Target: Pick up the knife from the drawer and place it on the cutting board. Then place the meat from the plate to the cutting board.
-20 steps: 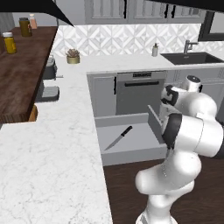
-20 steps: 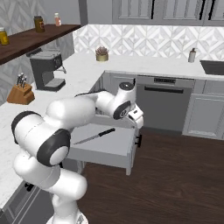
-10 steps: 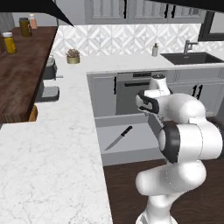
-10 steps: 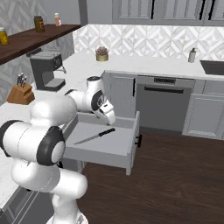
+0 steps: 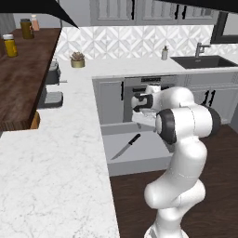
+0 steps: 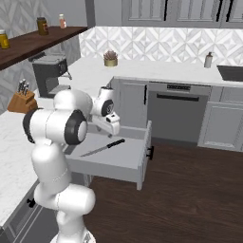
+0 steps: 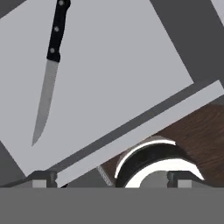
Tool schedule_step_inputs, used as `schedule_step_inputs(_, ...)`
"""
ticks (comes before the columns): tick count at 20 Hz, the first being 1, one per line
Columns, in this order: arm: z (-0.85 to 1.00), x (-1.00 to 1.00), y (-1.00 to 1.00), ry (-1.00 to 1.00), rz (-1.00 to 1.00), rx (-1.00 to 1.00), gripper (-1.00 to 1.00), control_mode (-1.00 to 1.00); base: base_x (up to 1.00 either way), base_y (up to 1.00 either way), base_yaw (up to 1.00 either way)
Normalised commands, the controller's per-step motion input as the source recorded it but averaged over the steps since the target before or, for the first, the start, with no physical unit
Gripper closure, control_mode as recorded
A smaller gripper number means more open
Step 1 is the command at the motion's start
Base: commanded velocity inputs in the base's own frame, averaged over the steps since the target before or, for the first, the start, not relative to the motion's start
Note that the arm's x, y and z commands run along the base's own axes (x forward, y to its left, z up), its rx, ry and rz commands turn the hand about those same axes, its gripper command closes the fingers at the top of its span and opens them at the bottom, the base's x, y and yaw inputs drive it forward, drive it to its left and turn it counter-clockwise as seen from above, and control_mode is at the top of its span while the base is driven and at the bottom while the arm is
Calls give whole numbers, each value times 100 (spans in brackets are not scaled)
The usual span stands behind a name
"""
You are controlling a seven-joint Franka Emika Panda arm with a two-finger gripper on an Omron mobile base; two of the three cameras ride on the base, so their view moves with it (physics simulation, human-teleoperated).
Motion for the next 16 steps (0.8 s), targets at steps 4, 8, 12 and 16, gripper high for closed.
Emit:
schedule_step_inputs(4,-59,35,0,1,0,0,-100,-100,0,0,0)
schedule_step_inputs(8,-68,11,8,-1,1,-1,-100,-100,0,0,0)
schedule_step_inputs(12,-61,19,20,-19,4,-6,-100,-100,0,0,0)
schedule_step_inputs(16,-10,42,15,-16,0,-1,-100,-100,0,0,0)
